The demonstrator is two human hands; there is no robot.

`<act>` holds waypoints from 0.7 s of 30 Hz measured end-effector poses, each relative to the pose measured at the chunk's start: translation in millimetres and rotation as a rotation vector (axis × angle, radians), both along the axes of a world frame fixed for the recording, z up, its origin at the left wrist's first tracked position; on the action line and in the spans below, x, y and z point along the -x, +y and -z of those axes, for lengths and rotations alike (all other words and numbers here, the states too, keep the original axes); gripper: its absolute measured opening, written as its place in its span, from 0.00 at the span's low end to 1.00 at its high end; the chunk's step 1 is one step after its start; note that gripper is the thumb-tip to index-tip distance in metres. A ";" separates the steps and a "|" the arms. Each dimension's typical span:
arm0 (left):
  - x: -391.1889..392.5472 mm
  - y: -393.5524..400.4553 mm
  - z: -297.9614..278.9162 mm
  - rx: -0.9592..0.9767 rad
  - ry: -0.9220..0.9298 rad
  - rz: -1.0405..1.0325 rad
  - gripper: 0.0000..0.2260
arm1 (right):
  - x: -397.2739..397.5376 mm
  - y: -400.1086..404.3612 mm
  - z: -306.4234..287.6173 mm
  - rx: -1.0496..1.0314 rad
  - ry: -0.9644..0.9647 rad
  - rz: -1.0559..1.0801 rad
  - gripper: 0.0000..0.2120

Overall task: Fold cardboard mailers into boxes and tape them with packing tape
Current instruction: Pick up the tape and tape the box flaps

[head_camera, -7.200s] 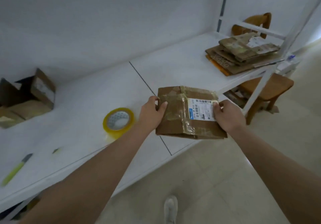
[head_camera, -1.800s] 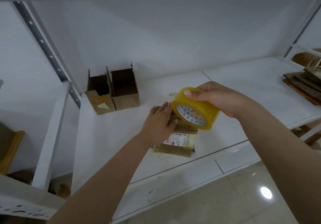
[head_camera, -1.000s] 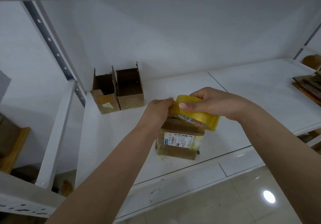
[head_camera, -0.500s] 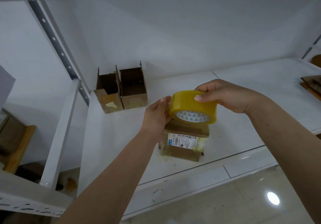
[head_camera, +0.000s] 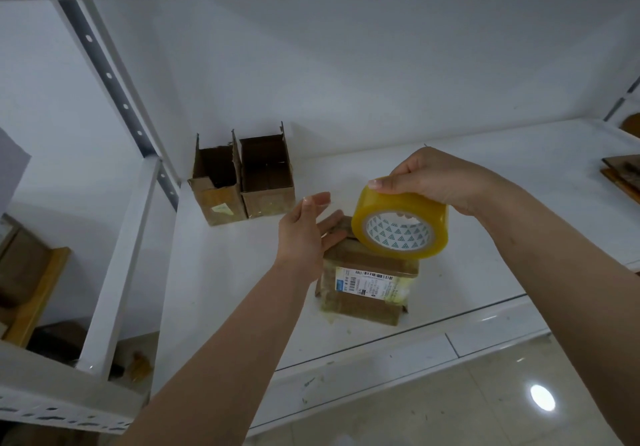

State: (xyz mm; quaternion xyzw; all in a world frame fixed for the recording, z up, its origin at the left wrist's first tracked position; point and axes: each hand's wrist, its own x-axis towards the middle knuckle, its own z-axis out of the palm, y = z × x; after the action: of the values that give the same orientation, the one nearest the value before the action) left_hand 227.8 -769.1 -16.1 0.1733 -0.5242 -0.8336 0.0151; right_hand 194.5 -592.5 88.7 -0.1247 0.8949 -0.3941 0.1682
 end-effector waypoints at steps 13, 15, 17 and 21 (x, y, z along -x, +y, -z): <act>-11.4 -4.0 21.3 0.204 -0.093 0.022 0.16 | -10.8 -0.3 14.6 0.141 0.098 0.048 0.29; -13.8 -5.2 23.8 0.168 -0.101 0.019 0.16 | -11.5 -4.3 16.8 0.168 0.118 0.066 0.31; -14.8 -6.8 26.1 0.166 -0.111 0.028 0.17 | -11.8 -9.0 19.2 0.185 0.149 0.083 0.33; -13.7 -7.5 29.6 0.214 -0.119 0.051 0.17 | -11.7 -15.7 23.0 0.204 0.203 0.110 0.35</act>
State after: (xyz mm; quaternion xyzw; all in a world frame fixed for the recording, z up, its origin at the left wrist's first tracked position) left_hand 241.5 -776.5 -45.6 0.2065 -0.6143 -0.7614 -0.0188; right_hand 206.2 -608.2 65.6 -0.1312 0.8682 -0.4768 0.0418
